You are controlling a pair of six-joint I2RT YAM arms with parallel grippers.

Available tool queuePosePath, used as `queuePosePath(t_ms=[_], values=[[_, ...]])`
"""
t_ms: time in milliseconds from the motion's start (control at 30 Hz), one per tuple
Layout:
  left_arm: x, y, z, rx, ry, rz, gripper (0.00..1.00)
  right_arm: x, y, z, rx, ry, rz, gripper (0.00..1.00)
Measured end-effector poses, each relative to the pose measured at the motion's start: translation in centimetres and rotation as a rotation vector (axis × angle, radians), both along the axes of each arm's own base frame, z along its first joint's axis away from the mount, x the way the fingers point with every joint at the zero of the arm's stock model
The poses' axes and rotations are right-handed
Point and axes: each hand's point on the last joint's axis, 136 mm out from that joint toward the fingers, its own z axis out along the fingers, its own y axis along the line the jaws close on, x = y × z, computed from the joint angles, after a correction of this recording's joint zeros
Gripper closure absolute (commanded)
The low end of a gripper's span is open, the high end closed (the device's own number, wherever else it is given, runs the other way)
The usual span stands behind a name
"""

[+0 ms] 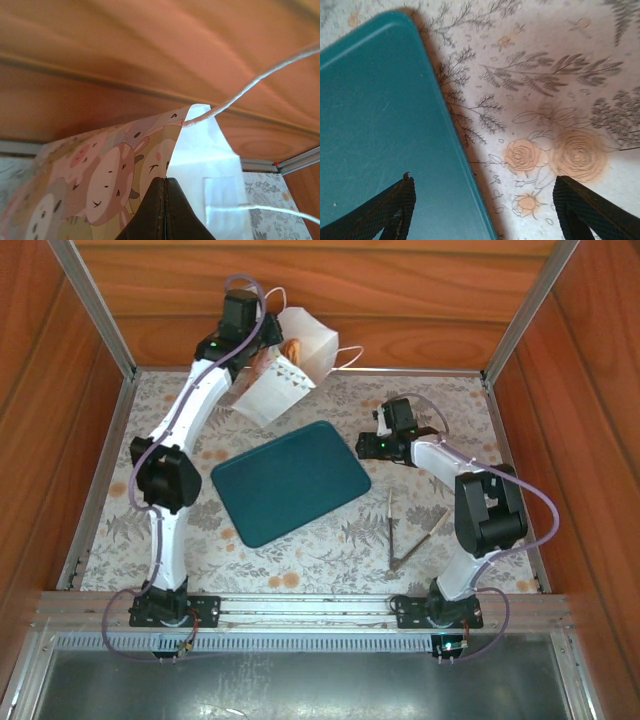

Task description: Take the fake bread out of the paper bag

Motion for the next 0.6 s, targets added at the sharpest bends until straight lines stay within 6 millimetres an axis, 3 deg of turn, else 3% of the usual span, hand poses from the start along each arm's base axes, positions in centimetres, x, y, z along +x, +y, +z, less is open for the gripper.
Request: queuePosePath(t_ms=[300, 400, 600], values=[[-3.5, 6.7, -2.0, -0.02, 0.087, 0.106, 1.0, 1.3, 1.6, -3.0, -0.032, 0.093, 0.045, 0.33], [-4.1, 7.5, -1.9, -0.038, 0.083, 0.119, 1.0, 1.7, 1.8, -3.8, -0.04, 0.117, 0.046, 0.38], [-4.8, 7.3, -1.3, -0.063, 0.068, 0.098, 1.0, 1.1, 2.4, -4.7, -0.054, 0.153, 0.061, 0.39]])
